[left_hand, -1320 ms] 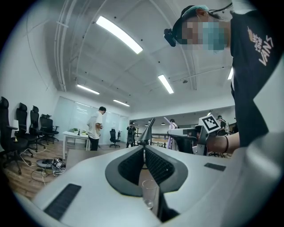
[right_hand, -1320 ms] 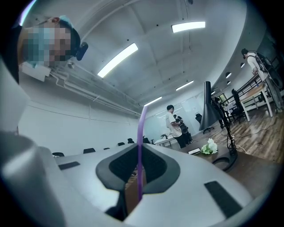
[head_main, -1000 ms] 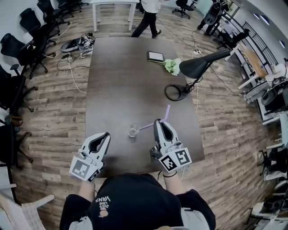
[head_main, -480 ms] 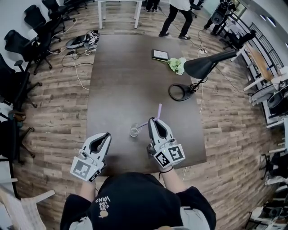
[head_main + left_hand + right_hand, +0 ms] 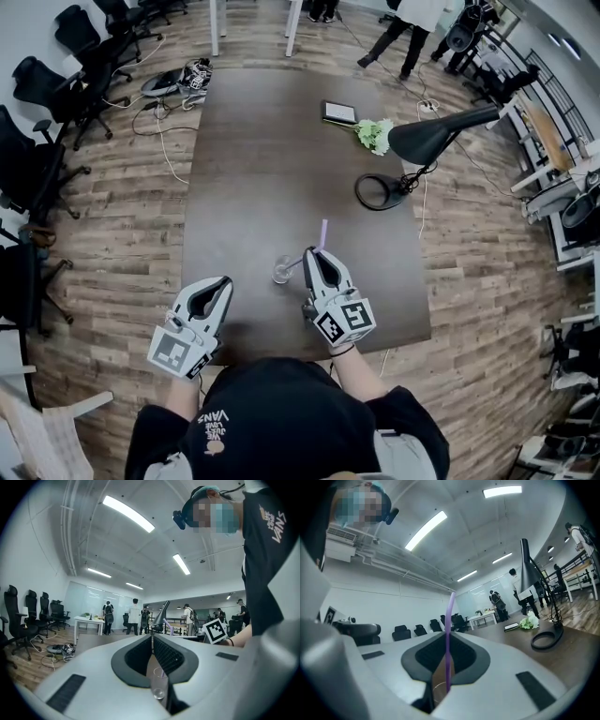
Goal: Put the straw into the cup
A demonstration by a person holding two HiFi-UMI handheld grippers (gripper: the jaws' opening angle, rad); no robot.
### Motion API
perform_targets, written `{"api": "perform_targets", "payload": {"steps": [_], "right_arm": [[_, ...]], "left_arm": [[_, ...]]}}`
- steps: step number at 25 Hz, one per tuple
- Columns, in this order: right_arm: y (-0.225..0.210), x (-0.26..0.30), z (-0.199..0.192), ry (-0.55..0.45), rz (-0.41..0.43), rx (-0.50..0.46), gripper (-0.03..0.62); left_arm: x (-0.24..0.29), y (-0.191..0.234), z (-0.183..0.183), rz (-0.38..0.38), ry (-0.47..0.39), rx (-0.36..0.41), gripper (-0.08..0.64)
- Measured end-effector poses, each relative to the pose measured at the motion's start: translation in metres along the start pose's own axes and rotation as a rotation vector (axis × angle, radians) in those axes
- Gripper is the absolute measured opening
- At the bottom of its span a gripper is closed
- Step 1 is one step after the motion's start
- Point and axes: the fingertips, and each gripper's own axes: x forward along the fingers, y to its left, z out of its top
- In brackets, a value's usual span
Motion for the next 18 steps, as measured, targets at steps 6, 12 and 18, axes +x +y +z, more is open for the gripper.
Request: {"api": "perform_targets", "payload": {"steps": [6,12,18], "right_arm": [[-0.002,0.004,-0.025,0.044,0.002,-0.013,0.037],[-0.006,0.007,-0.046,0.092,-0.003,-0.015,0.037],[-0.007,0.008,-0.055,0.109,0.003,-0.009,0.037]], "left_arm": [[-0.005,0.001,-0.003,0.012,-0.001,-0.003,0.021],[-0.009,0.002,-0.003,0.026,0.001,-0.005,0.021],[-0.011,0.001,-0.005,0.032,0.005,-0.008,0.021]]}}
